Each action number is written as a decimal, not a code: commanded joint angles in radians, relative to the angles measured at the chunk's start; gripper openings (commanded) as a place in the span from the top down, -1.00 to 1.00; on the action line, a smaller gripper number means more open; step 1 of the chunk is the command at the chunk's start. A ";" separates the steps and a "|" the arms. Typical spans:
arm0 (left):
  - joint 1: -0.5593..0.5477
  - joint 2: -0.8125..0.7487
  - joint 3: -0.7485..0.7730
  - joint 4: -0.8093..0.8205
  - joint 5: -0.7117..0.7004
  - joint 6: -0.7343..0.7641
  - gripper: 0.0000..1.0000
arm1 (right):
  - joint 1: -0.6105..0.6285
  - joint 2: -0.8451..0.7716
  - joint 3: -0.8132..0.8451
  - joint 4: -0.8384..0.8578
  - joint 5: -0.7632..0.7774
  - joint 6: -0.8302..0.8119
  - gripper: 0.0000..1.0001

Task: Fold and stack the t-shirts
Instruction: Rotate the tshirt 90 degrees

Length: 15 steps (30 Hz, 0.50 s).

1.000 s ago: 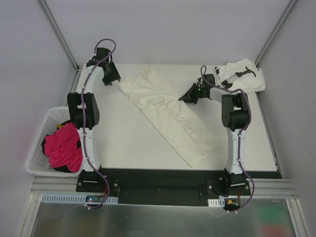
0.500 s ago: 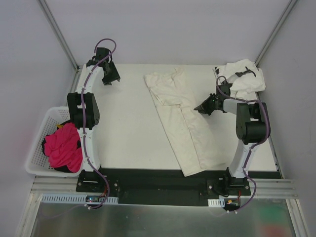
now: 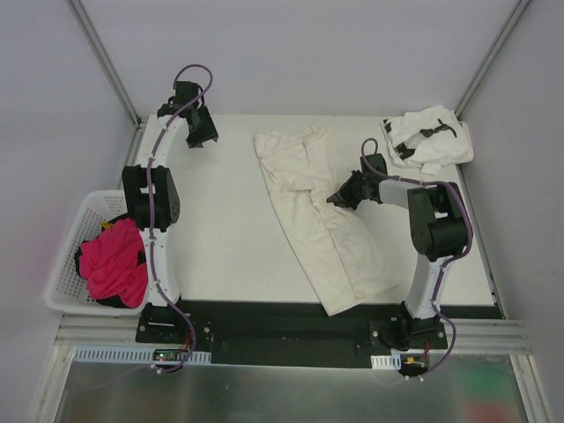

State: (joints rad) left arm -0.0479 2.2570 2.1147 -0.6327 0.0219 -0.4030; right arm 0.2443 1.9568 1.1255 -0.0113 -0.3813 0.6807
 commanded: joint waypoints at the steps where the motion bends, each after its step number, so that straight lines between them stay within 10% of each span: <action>1: -0.024 -0.031 0.042 0.004 -0.002 0.024 0.02 | -0.028 -0.004 0.046 0.007 0.022 0.008 0.98; 15: -0.095 -0.042 0.076 0.025 0.203 0.050 0.02 | -0.167 0.021 0.194 -0.128 0.071 -0.158 0.28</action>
State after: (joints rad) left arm -0.1276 2.2570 2.1418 -0.6327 0.0795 -0.3904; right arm 0.1421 1.9949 1.2625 -0.0864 -0.3405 0.5919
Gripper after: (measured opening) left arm 0.488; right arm 0.347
